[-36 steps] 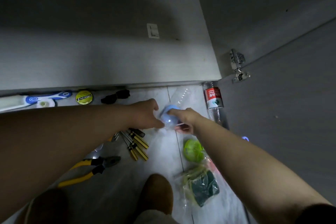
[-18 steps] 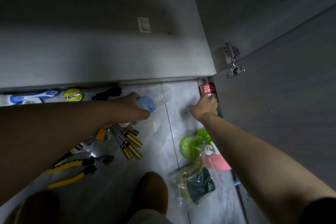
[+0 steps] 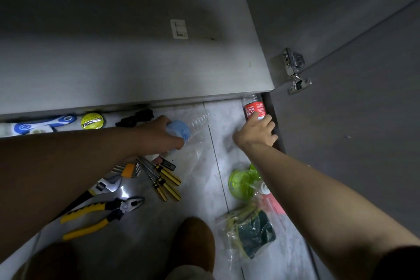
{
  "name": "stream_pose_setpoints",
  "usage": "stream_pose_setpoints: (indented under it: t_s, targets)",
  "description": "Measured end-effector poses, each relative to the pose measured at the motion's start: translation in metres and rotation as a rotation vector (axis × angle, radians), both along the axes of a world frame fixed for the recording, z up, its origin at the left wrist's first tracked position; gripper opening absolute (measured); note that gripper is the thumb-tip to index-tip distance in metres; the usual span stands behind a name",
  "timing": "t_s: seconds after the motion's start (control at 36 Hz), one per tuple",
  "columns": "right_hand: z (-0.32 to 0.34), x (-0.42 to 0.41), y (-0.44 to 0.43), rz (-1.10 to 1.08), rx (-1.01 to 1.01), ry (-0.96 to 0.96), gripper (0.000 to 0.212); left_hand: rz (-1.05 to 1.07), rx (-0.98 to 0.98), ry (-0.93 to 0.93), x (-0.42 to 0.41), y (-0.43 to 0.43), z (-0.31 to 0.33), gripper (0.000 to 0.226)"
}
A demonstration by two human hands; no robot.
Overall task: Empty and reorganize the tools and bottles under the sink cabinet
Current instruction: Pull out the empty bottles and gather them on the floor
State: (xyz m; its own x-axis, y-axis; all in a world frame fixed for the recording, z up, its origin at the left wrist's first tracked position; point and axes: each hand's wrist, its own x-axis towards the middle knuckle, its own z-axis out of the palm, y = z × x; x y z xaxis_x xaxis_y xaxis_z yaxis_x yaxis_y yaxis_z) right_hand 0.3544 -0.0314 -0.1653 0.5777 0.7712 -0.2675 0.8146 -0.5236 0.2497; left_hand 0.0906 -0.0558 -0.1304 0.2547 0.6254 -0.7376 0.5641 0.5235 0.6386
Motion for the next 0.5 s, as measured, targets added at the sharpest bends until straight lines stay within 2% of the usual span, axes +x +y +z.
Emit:
stream_pose_setpoints:
  t_s: [0.14, 0.22, 0.33, 0.42, 0.5]
  targets:
    - [-0.006, 0.011, 0.002, -0.17, -0.059, 0.132, 0.102, -0.068, 0.046, 0.052, 0.0, -0.002, -0.004, 0.056]
    - [-0.008, 0.019, 0.001, -0.193, -0.025, 0.098, 0.11, -0.077, 0.041, 0.068, -0.001, -0.003, -0.005, 0.055]
    - [-0.006, 0.024, 0.003, -0.123, 0.043, 0.016, 0.095, -0.067, 0.045, 0.074, -0.002, -0.003, -0.009, 0.056]
    - [-0.005, 0.022, 0.004, -0.098, -0.009, 0.031, 0.075, -0.076, 0.039, 0.071, -0.002, -0.003, -0.01, 0.057]
    - [-0.006, 0.019, 0.003, -0.102, -0.04, 0.083, 0.077, -0.079, 0.028, 0.054, -0.002, -0.003, -0.01, 0.057]
